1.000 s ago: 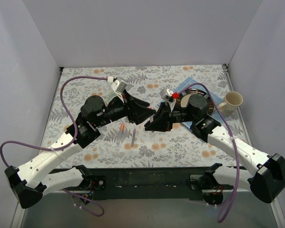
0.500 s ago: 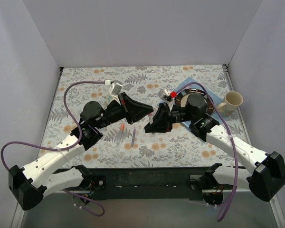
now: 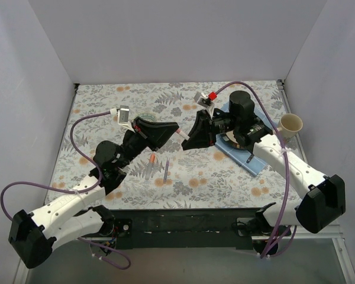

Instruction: Insert the pens into the pen caps

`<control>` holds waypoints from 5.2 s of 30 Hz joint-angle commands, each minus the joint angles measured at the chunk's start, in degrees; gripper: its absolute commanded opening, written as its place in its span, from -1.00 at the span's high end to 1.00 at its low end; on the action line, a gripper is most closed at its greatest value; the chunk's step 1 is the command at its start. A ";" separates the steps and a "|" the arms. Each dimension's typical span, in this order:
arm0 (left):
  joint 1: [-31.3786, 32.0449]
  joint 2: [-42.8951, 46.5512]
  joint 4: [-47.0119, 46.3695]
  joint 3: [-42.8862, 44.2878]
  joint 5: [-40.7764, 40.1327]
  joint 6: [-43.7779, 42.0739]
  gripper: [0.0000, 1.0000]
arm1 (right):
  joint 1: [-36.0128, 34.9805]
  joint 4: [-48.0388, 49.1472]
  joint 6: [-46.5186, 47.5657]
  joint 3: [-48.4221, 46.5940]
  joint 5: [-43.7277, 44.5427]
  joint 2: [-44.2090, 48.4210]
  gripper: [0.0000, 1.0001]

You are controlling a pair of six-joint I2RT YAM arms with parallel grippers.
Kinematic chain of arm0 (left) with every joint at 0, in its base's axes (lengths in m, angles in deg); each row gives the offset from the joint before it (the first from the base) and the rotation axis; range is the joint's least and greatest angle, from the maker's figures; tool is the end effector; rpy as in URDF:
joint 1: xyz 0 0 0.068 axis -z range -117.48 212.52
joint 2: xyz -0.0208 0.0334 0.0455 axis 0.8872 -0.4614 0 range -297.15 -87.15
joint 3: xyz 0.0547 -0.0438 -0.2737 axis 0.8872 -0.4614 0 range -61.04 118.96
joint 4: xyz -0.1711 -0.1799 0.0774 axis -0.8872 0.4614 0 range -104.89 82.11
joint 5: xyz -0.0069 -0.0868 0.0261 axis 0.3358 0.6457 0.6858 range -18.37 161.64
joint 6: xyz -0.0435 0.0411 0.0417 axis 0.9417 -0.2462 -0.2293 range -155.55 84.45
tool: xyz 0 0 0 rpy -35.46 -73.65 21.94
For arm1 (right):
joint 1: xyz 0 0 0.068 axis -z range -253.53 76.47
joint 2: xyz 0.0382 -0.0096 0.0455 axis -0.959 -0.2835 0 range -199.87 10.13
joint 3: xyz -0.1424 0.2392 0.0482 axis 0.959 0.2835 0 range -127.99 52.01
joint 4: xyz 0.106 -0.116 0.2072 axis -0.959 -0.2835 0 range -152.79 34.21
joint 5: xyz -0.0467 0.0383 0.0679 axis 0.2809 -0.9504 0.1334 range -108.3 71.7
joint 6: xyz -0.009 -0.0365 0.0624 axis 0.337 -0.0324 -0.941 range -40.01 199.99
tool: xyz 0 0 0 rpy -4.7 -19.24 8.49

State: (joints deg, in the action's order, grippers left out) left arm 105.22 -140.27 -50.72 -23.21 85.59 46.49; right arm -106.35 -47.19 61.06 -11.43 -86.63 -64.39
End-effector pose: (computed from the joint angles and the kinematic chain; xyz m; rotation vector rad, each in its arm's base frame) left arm 0.1596 -0.1672 0.3729 -0.2535 1.4900 -1.9868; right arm 0.2162 0.2064 0.3854 -1.1931 1.4234 1.6016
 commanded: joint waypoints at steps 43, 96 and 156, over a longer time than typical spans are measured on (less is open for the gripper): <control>-5.60 -18.24 30.81 13.66 16.72 -6.18 1.00 | 1.62 14.42 -3.38 14.37 13.92 4.46 0.26; -19.22 -19.67 70.61 21.34 -37.75 18.75 -0.49 | 1.62 -4.30 -4.88 30.22 35.47 25.57 -0.69; -33.49 -1.47 58.79 -2.84 -11.61 13.94 1.00 | -0.39 4.58 -8.75 21.70 31.15 6.15 -0.69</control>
State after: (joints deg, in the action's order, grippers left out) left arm 64.74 -148.12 18.98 -25.36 63.10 67.39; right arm -105.04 -46.90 53.32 16.44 -54.90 -53.68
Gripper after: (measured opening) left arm 0.089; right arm 0.842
